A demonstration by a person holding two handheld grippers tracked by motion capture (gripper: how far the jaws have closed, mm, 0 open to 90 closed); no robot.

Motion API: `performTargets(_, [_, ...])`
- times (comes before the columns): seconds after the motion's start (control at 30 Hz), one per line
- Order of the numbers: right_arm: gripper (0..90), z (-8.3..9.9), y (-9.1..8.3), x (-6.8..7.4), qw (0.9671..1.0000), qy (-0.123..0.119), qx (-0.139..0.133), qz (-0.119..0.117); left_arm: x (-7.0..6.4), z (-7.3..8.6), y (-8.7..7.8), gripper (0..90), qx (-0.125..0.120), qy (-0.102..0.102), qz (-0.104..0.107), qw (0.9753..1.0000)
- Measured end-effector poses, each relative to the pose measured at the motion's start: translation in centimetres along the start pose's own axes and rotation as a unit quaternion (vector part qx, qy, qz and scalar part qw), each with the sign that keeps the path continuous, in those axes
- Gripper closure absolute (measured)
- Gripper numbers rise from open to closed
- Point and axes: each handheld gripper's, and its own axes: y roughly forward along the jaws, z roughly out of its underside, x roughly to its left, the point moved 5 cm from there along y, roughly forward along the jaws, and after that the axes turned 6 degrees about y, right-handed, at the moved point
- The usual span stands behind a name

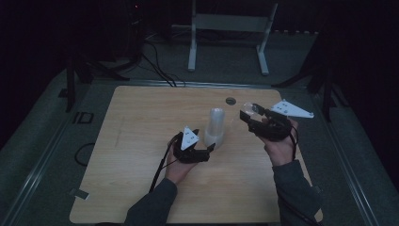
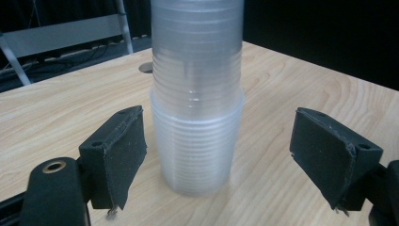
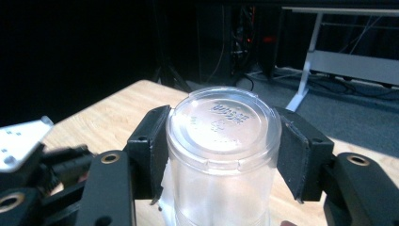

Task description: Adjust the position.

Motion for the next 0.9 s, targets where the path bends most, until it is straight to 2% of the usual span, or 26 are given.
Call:
performTargets(0.17, [40.8,1.8,0.1,0.2,0.9999,0.007,0.01,-0.005,-0.1,0.3,-0.9,18.7,-0.005,-0.006,0.006,1.0])
performTargets(0.3, [40.8,3.0,0.6,0.6,0.9997,0.009,0.019,-0.011,-0.3,0.6,-1.4,17.5,-0.009,-0.011,0.021,0.9997])
performTargets(0.47, [40.8,4.6,1.3,1.1,0.9992,0.019,0.029,-0.021,-0.7,1.0,-1.9,17.5,-0.013,-0.009,0.028,0.9995])
performTargets(0.57, [40.8,5.3,1.5,1.4,0.9986,0.03,0.03,-0.03,-0.8,1.0,-2.1,17.5,-0.013,-0.005,0.028,0.9995])
performTargets(0.9, [40.9,6.7,2.1,2.4,0.9976,0.043,0.032,-0.045,-1.4,1.1,-2.5,17.5,-0.015,0.0,0.034,0.9993])
